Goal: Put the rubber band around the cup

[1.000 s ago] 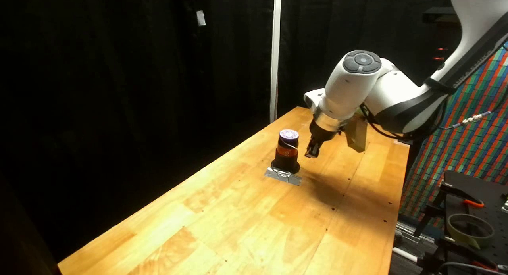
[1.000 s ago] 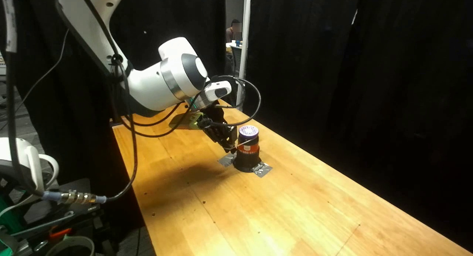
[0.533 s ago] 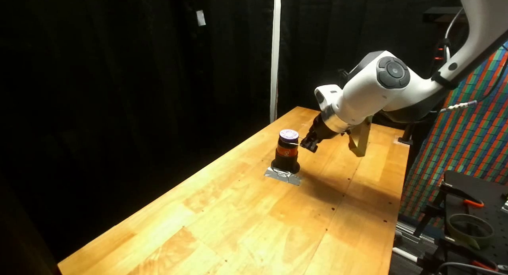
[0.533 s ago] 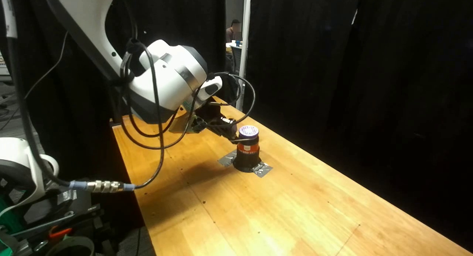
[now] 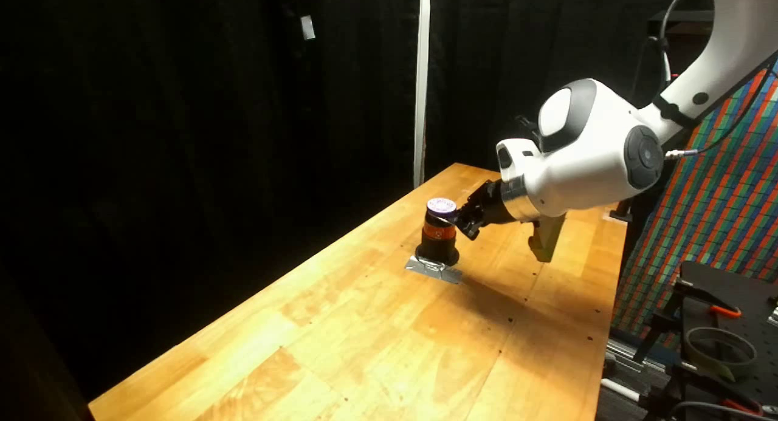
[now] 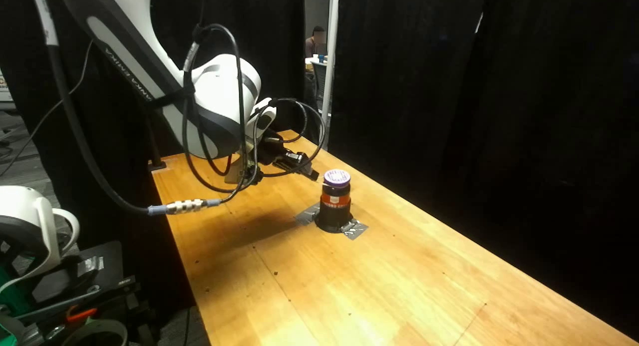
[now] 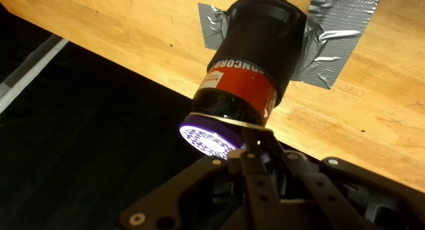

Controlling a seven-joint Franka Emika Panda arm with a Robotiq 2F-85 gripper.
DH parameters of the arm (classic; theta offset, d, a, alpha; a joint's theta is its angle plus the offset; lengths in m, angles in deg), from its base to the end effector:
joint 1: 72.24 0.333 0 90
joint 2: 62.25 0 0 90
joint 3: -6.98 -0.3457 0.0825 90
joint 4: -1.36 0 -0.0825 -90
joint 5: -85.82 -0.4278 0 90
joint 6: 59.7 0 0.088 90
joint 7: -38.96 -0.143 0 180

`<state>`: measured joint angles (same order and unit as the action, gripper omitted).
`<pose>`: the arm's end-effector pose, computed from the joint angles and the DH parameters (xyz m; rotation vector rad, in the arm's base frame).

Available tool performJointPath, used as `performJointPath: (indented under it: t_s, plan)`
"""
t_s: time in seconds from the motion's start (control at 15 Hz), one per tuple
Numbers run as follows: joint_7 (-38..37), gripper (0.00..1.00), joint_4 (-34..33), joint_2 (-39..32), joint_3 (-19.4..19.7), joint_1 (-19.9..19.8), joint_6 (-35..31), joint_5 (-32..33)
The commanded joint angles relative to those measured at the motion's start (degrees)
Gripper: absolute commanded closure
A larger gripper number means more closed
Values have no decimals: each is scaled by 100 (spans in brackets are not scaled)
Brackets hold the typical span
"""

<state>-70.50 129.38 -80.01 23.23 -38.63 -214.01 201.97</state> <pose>0.5522 0.1843 0.1933 2.4754 0.4193 1.1494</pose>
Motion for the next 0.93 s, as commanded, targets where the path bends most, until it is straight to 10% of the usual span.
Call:
performJointPath:
  t_s: [0.0,0.07,0.67,0.73,0.87]
  plan:
    - [-1325,87,418,54,-189,163,878,880]
    - [-1316,88,573,143,-1267,-812,1423,968]
    - [-1731,90,994,88,-2742,-1878,3573,900]
    - [-1435,64,977,239,-2788,-2015,3203,776]
    - [-807,57,878,670,-2832,-2273,2431,498]
